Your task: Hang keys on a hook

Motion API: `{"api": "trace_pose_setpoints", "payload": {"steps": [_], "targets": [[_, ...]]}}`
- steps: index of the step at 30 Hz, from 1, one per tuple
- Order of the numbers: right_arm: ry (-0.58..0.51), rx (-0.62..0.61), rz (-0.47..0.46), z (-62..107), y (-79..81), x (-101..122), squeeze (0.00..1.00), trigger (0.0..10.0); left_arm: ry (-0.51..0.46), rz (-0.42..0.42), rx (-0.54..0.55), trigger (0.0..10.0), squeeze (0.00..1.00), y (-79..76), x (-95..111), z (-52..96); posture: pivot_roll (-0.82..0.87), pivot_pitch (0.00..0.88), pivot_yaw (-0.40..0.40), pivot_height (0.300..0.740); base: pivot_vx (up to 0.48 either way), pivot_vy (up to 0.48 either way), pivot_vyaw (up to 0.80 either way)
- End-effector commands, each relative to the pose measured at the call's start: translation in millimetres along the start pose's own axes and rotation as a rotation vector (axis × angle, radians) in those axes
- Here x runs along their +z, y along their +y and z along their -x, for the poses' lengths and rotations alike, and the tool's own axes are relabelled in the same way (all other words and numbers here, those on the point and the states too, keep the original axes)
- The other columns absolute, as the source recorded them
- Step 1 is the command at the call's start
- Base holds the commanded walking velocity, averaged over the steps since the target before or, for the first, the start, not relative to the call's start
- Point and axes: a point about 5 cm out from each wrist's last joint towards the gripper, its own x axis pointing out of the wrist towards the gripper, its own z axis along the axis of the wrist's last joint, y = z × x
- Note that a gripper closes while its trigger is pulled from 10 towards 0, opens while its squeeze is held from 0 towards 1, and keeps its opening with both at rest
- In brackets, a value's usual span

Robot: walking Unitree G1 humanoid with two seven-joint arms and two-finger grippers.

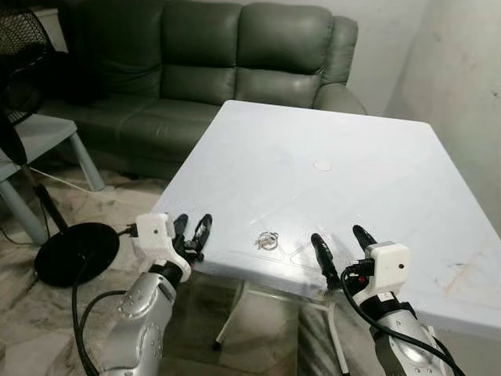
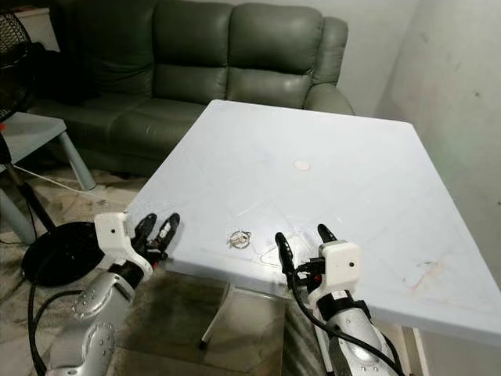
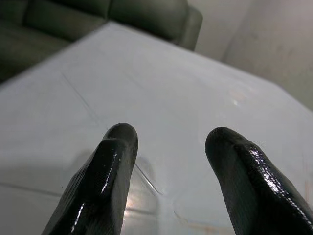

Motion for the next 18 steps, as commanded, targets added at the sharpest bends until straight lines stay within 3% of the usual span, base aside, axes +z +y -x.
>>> {"api": "trace_pose_setpoints", "payload": {"steps": [1, 7, 18], "targets": [[0.013, 0.006, 0.014, -4.5, -1.7, 2, 0.00, 10.0, 0.005, -0.024, -0.048, 10.0, 0.00, -10.6, 1, 0.0, -0.01, 0.000, -0.034, 0.740, 0.000, 0.000, 0.00], [0.055, 0.095, 0.065, -19.3, -4.2, 4, 0.00, 10.0, 0.041, -0.037, -0.139, 10.0, 0.00, -33.0, -7, 5.3, -0.01, 0.000, -0.040, 0.740, 0.000, 0.000, 0.00], [0.090, 0.279, 0.115, -46.1, 6.4, 9, 0.00, 10.0, 0.045, -0.044, -0.140, 10.0, 0.00, -41.8, -7, 13.6, 0.03, 0.000, -0.066, 0.740, 0.000, 0.000, 0.00]]}}
